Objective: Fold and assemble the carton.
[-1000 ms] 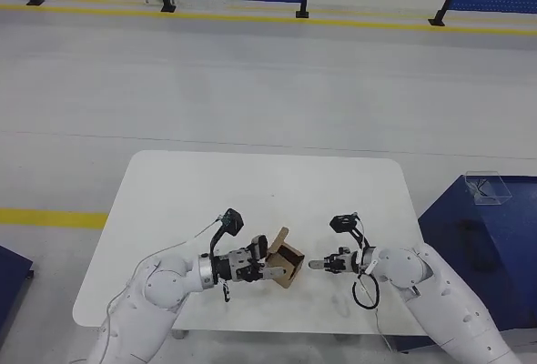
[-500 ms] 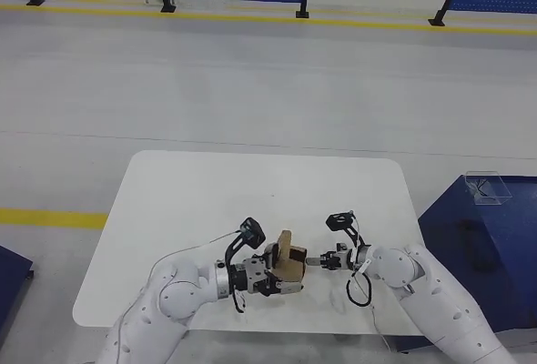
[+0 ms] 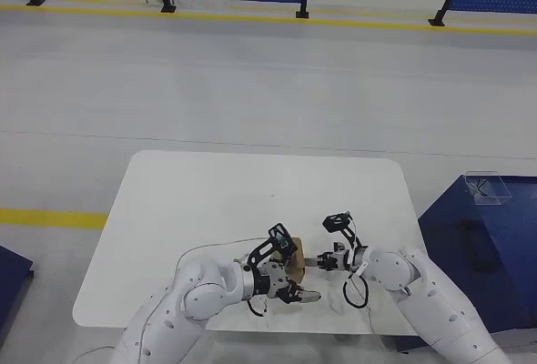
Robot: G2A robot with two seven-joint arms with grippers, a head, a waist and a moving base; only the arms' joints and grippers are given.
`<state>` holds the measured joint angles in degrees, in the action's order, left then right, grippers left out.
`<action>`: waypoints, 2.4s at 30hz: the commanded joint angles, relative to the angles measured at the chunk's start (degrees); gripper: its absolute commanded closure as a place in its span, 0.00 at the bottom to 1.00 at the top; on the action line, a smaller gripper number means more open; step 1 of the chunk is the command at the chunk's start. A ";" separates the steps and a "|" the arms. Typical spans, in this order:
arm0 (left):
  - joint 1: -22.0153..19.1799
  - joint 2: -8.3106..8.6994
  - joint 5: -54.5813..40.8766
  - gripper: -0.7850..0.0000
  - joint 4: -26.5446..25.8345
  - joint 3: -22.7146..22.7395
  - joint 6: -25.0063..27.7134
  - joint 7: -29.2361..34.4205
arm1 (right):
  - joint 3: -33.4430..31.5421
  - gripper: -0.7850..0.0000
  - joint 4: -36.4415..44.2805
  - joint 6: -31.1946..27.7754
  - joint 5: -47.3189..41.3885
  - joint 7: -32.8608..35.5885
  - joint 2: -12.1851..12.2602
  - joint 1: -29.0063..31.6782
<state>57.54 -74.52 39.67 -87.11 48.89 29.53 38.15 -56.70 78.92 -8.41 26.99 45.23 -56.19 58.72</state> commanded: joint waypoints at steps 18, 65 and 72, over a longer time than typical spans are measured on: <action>0.45 0.05 -1.91 0.00 1.83 0.19 -0.49 -1.86 | -6.25 0.00 2.62 -2.56 -10.19 -2.75 0.26 3.34; 0.14 0.11 -2.28 0.00 3.71 -1.27 -1.97 -1.43 | -0.87 0.00 -2.37 -1.42 -8.83 -4.81 -3.49 -1.01; 1.62 0.54 -1.60 0.00 1.54 -0.25 -2.12 -2.54 | 1.14 0.00 -3.77 1.91 -5.15 -5.32 -4.23 -1.88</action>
<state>58.84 -74.07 37.89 -85.06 48.40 27.54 35.92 -55.69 75.30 -6.65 21.96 39.77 -60.33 56.94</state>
